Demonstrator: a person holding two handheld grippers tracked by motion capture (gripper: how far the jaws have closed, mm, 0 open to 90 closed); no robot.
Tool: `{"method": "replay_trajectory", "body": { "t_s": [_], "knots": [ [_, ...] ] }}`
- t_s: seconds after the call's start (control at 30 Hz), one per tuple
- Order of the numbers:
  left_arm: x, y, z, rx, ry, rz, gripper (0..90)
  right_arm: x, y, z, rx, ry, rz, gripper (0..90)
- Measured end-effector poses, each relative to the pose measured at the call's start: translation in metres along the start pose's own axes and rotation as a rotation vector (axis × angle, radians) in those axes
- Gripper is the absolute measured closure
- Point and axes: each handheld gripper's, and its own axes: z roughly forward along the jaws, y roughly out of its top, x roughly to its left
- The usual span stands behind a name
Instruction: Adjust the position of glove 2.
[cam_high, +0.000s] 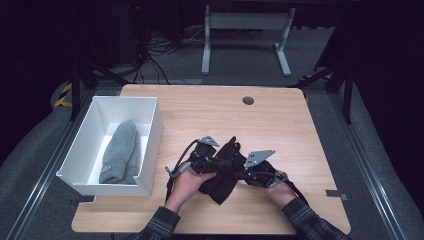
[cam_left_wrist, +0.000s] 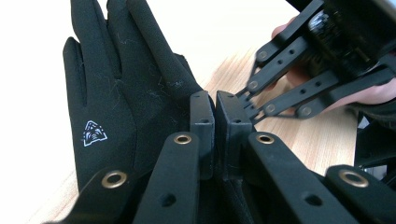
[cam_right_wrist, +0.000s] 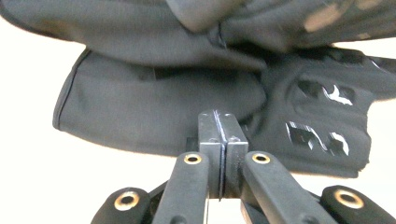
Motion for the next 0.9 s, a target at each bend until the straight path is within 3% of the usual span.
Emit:
{"method": "replay_trajectory", "body": {
  "t_s": [0.17, 0.47, 0.7, 0.77, 0.83, 0.9],
  "knots": [
    [-0.002, 0.000, -0.001, -0.007, -0.005, 0.000, 86.3, -0.005, -0.012, -0.002, 0.037, -0.006, 0.013, 90.0],
    [-0.010, 0.000, 0.012, 0.033, -0.019, 0.028, 85.8, -0.005, -0.008, 0.003, 0.025, 0.002, 0.012, 90.0],
    [-0.013, 0.000, 0.018, 0.024, -0.062, 0.040, 78.5, -0.007, -0.011, -0.005, 0.016, -0.010, 0.018, 90.0],
    [-0.014, 0.000, 0.018, 0.034, -0.058, 0.047, 82.6, -0.009, -0.014, -0.011, 0.008, -0.022, 0.022, 90.0],
    [-0.017, -0.001, 0.020, 0.051, -0.043, 0.056, 89.6, -0.014, -0.019, -0.019, -0.001, -0.042, 0.041, 84.8],
    [-0.019, -0.002, 0.024, 0.071, -0.027, 0.070, 90.0, -0.019, -0.024, -0.026, -0.009, -0.062, 0.061, 77.9]
  ]
}}
